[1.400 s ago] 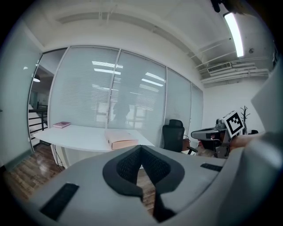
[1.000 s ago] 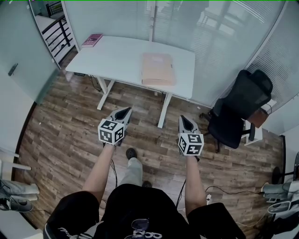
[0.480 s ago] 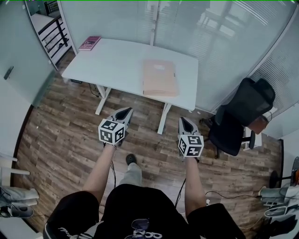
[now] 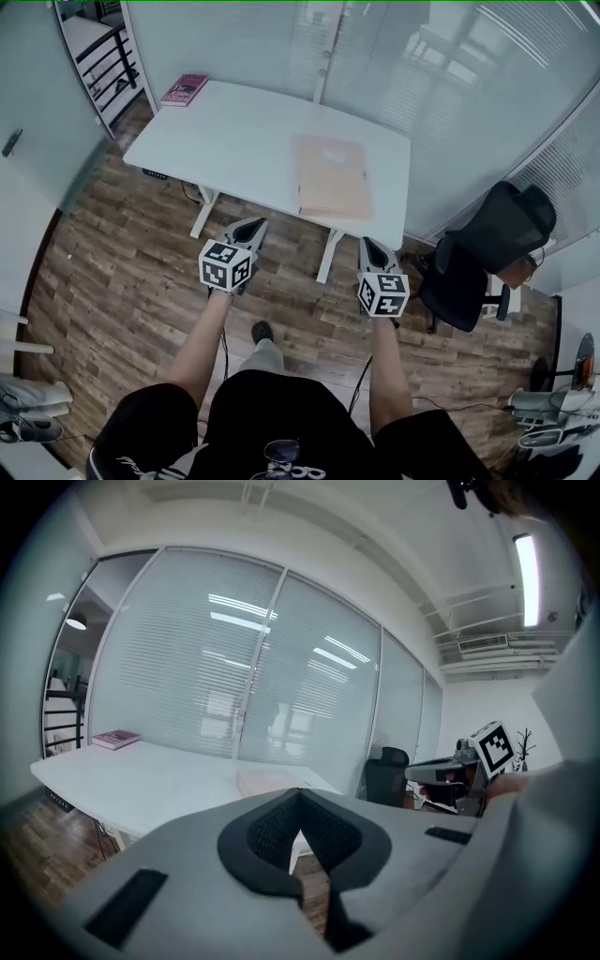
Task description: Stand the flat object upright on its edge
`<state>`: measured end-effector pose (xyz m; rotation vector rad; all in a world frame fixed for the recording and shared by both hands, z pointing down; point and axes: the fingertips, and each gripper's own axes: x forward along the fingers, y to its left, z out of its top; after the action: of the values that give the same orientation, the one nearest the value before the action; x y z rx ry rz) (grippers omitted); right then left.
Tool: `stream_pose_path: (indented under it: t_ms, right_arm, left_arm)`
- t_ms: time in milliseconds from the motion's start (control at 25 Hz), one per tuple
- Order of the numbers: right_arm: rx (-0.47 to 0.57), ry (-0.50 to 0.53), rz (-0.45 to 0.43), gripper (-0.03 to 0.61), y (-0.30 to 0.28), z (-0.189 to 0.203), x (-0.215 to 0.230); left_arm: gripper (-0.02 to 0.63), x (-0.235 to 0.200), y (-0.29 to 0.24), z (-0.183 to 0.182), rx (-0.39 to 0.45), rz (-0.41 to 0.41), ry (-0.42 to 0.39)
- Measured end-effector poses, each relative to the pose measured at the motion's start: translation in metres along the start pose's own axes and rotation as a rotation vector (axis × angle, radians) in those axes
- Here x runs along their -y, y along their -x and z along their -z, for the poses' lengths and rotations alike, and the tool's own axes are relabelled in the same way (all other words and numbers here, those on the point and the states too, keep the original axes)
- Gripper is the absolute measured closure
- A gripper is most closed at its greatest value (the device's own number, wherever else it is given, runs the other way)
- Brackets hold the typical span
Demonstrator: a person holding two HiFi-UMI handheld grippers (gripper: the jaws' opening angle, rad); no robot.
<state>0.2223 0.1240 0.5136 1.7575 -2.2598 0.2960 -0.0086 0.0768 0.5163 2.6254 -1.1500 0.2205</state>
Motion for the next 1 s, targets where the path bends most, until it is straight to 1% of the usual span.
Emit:
stream_pose_path:
  t_ms: [440,640,1000]
  right_arm:
    - [-0.031,0.013,-0.001,0.557,-0.067,-0.017,-0.013]
    - [-0.046,0.024,-0.004,0.555,-0.091,-0.019,-0.017]
    - [-0.052,0.017,0.006,0.555,-0.123,-0.018,-0.018]
  left_arm:
    - [0.594,-0.064,-0.028,-0.012,0.001,0.007,0.025]
    - [0.594,-0.085,-0.036,-0.013,-0.001,0.007,0.034]
    - [0.594,-0.114,-0.055,-0.017,-0.009,0.021,0.017]
